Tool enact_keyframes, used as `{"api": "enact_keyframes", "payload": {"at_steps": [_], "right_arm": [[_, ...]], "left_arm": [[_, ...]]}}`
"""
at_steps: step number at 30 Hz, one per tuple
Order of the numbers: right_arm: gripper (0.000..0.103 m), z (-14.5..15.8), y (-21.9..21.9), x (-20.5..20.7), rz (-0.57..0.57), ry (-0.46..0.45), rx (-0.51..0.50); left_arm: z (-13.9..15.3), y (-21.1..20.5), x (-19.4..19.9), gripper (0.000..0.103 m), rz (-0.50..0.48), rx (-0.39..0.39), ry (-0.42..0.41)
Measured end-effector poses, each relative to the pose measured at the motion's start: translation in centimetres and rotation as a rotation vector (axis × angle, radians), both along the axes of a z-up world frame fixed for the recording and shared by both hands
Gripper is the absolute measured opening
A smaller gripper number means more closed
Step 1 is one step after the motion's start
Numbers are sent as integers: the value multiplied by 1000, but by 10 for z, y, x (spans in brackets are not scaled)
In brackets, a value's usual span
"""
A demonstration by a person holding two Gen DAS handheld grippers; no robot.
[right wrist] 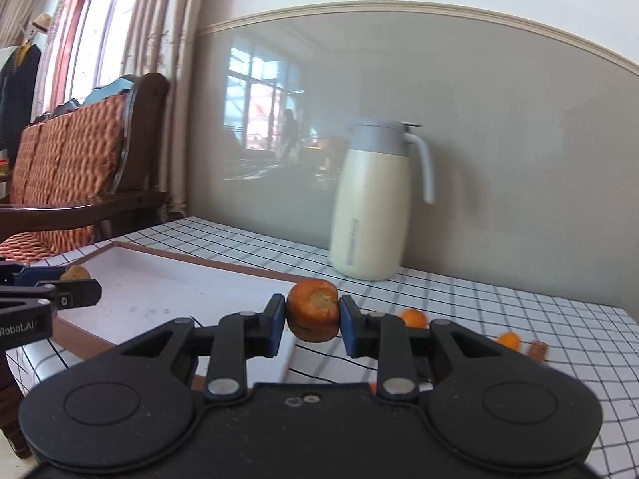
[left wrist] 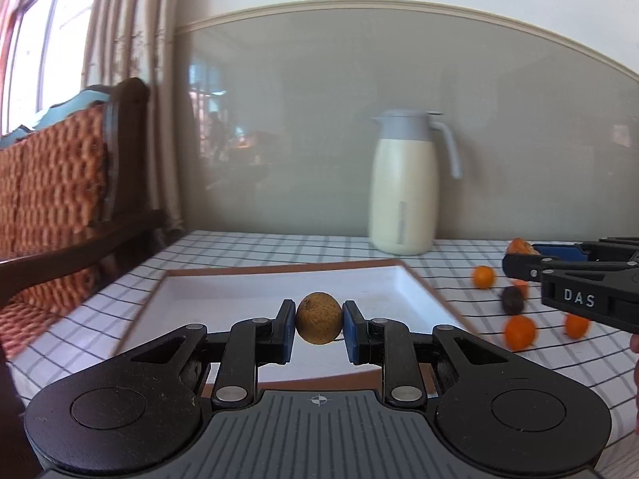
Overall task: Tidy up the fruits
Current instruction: 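Carry both held pieces to the cardboard tray and open both grippers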
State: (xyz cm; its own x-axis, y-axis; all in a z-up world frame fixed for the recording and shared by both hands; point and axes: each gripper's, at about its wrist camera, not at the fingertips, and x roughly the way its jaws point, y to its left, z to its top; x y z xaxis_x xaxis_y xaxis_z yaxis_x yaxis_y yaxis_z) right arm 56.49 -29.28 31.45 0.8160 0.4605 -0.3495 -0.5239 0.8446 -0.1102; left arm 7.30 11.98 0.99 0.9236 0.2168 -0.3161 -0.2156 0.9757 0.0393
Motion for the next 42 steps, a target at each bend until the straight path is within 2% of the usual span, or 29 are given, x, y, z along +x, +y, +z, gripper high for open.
{"api": "enact_keyframes", "payload": {"at_steps": [7,16,17,18,19,20,21,22,24,28,42], "right_arm": [[20,0,42,21,41,5,21],[21,-11,71,66,35,85,67],[29,-12,72,73,34,102,74],[57,-12,71,77,30,108,79],[77,-11,69,77,3,80,93],[97,-11,63,73,-31,27,120],[97,-9,60,72,-44,16,127],[97,-8,57,73,-51,26,125],[97,-9,52,72,-65,15,129],[97,-13,51,68,-47,12,93],[97,-8,45,55,-23,-9,68]], "left_arm": [[-5,58,5,25,119,-14,9],[-14,113,31,26,223,-77,30],[-16,115,32,26,223,-74,29],[-17,115,35,26,215,-67,38],[-18,116,36,34,213,-64,46],[-19,117,36,69,218,-65,42],[-18,118,33,88,227,-64,23],[-16,118,29,103,238,-56,-10],[-13,118,25,103,251,-47,-38],[-14,118,26,103,243,-77,-28],[-7,94,24,103,207,-48,-44]]}}
